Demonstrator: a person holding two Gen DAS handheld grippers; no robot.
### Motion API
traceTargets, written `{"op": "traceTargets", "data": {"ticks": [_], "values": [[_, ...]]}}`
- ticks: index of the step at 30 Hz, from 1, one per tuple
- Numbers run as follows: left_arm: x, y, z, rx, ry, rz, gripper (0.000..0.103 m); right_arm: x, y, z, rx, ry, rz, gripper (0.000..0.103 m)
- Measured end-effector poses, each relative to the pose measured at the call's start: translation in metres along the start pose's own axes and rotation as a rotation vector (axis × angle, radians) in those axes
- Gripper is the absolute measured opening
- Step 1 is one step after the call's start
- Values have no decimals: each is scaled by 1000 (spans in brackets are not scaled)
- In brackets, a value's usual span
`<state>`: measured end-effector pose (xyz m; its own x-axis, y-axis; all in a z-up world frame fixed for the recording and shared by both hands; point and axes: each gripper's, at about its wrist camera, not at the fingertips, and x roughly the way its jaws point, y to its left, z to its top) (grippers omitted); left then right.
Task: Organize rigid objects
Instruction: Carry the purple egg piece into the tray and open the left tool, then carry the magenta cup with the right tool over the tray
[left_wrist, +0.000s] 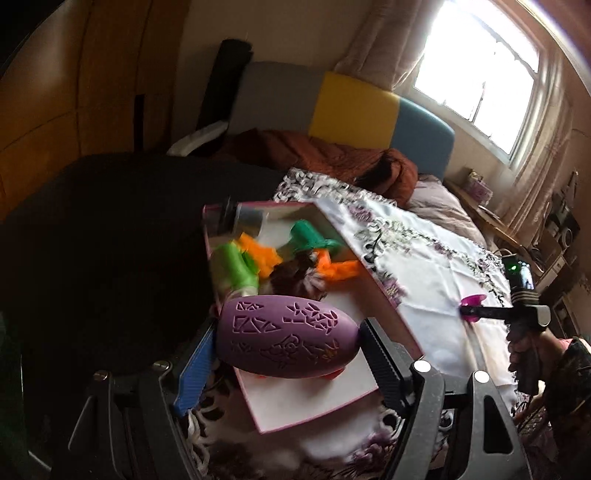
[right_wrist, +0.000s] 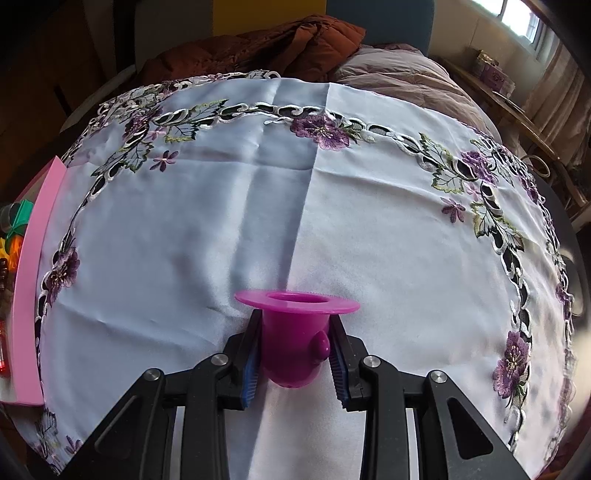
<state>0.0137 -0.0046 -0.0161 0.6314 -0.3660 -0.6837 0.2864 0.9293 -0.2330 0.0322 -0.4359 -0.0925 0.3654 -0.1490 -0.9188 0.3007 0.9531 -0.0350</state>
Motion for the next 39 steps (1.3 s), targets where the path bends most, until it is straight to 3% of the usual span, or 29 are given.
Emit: {"op": "traceTargets", "data": {"ticks": [11, 22, 30, 39], "values": [[60, -55, 8, 132, 84, -105, 77, -1, 0, -1, 4, 2, 4, 33], [120, -64, 3, 171, 225, -106, 78, -1, 0, -2, 5, 3, 2, 33], [112, -61, 3, 163, 191, -88, 76, -1, 0, -2, 4, 2, 1, 33], [88, -57, 5, 144, 145, -18, 76, -1, 1, -2, -8, 0, -6, 33]]}}
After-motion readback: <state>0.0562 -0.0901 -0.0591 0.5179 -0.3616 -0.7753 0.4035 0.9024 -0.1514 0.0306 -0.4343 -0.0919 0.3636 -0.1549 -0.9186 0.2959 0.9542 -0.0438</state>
